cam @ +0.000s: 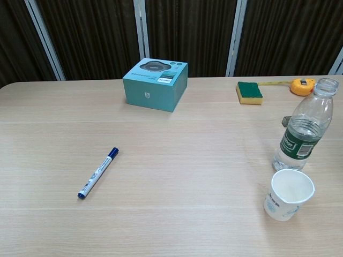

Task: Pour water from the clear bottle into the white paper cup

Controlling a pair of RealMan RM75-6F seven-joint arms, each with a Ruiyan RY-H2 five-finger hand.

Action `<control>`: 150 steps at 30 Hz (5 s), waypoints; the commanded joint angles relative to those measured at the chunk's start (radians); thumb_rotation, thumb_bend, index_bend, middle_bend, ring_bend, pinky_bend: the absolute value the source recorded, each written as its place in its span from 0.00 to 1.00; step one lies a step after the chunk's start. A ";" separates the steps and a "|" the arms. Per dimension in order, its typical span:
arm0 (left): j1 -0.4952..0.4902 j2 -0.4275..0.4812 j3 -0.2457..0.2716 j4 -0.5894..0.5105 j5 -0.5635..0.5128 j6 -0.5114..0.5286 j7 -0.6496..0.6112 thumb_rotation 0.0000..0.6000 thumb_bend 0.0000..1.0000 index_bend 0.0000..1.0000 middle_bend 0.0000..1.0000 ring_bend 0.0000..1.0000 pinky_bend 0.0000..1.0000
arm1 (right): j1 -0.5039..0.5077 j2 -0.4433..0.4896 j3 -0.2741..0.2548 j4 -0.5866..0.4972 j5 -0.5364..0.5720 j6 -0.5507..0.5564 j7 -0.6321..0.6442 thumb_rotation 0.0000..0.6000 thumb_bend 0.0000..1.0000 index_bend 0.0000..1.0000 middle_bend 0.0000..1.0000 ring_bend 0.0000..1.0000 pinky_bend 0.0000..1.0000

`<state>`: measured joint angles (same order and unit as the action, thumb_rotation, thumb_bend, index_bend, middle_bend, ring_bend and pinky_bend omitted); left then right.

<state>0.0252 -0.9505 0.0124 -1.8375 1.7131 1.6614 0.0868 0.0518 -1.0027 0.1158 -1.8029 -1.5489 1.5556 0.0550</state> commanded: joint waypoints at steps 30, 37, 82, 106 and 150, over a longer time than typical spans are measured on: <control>-0.072 -0.134 -0.072 0.012 -0.198 -0.132 0.272 1.00 0.00 0.00 0.00 0.00 0.00 | 0.480 -0.484 -0.208 1.066 -0.209 -0.545 1.262 1.00 0.00 0.00 0.00 0.00 0.00; -0.077 -0.132 -0.077 0.025 -0.210 -0.135 0.254 1.00 0.00 0.00 0.00 0.00 0.00 | 0.519 -0.545 -0.211 1.093 -0.192 -0.569 1.272 1.00 0.00 0.00 0.00 0.00 0.00; -0.105 -0.124 -0.078 0.030 -0.241 -0.158 0.209 1.00 0.00 0.00 0.00 0.00 0.00 | 0.507 -0.583 -0.099 0.985 -0.007 -0.459 1.087 1.00 0.45 0.53 0.63 0.52 0.40; -0.092 -0.091 -0.043 -0.003 -0.170 -0.135 0.170 1.00 0.00 0.00 0.00 0.00 0.00 | 0.383 -0.385 -0.184 0.776 -0.091 -0.306 0.337 1.00 0.51 0.53 0.65 0.53 0.42; -0.093 -0.100 -0.044 -0.001 -0.188 -0.142 0.187 1.00 0.00 0.00 0.00 0.00 0.00 | 0.359 -0.489 -0.168 0.880 -0.105 -0.285 -0.127 1.00 0.51 0.54 0.66 0.54 0.43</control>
<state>-0.0679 -1.0502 -0.0312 -1.8381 1.5251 1.5195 0.2740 0.4124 -1.4888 -0.0501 -0.9279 -1.6487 1.2644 -0.0657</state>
